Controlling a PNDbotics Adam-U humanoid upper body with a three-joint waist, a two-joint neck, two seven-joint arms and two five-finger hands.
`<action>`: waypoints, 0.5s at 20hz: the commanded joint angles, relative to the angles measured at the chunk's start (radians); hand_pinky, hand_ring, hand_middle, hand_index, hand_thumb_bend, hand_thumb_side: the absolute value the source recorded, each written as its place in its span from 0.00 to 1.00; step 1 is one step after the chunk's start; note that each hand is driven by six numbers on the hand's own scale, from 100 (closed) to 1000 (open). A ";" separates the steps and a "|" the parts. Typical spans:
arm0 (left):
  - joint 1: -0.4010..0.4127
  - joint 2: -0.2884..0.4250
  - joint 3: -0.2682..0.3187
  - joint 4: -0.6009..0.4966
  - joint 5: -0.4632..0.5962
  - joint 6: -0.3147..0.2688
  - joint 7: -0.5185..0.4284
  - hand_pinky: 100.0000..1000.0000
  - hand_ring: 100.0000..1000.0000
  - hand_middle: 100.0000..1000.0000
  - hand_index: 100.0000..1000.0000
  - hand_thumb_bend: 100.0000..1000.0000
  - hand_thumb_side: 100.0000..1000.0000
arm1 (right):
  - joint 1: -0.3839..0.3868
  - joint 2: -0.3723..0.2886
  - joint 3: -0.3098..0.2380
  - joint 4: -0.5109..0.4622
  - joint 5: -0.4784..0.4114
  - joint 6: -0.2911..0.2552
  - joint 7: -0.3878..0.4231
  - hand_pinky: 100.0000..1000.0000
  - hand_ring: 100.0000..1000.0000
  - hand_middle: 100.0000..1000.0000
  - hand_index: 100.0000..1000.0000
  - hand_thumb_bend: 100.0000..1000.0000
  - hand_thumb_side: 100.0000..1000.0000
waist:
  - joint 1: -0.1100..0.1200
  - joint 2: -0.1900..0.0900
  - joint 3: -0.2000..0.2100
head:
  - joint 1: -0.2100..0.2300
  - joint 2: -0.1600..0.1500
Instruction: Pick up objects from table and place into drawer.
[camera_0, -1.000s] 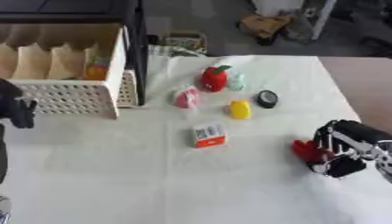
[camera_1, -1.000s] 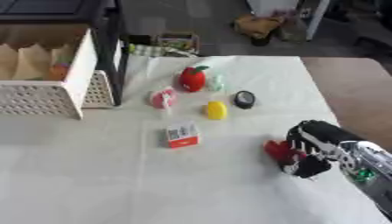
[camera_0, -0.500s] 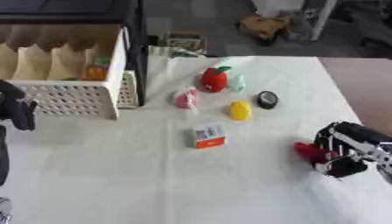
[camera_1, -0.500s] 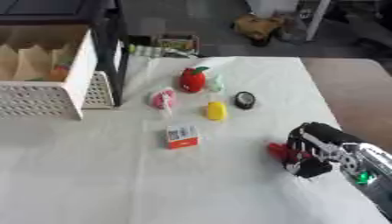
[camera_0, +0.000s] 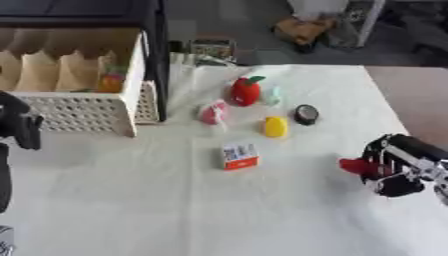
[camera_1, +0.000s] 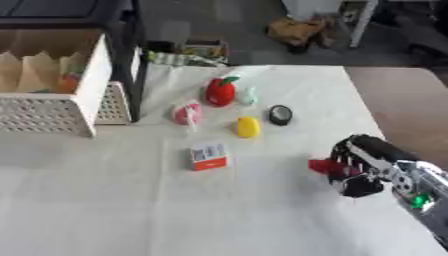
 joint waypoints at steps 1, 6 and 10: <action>-0.004 0.002 0.003 -0.014 0.003 0.002 0.000 0.13 0.14 0.36 0.76 0.00 0.64 | -0.014 -0.040 -0.032 -0.044 -0.017 0.008 -0.032 0.33 0.34 0.34 0.46 0.00 0.00 | -0.003 -0.019 -0.003 | 0.003 -0.011; -0.006 0.003 0.004 -0.014 0.005 0.002 0.001 0.13 0.15 0.36 0.76 0.00 0.64 | -0.030 -0.062 -0.060 -0.112 -0.050 0.019 -0.078 0.32 0.32 0.32 0.43 0.00 0.00 | -0.006 -0.021 -0.003 | 0.009 -0.014; -0.009 0.007 0.004 -0.014 0.008 0.002 0.001 0.13 0.15 0.36 0.76 0.00 0.64 | -0.054 -0.096 -0.079 -0.179 -0.074 0.026 -0.109 0.32 0.31 0.32 0.43 0.00 0.00 | -0.010 -0.024 0.000 | 0.019 -0.015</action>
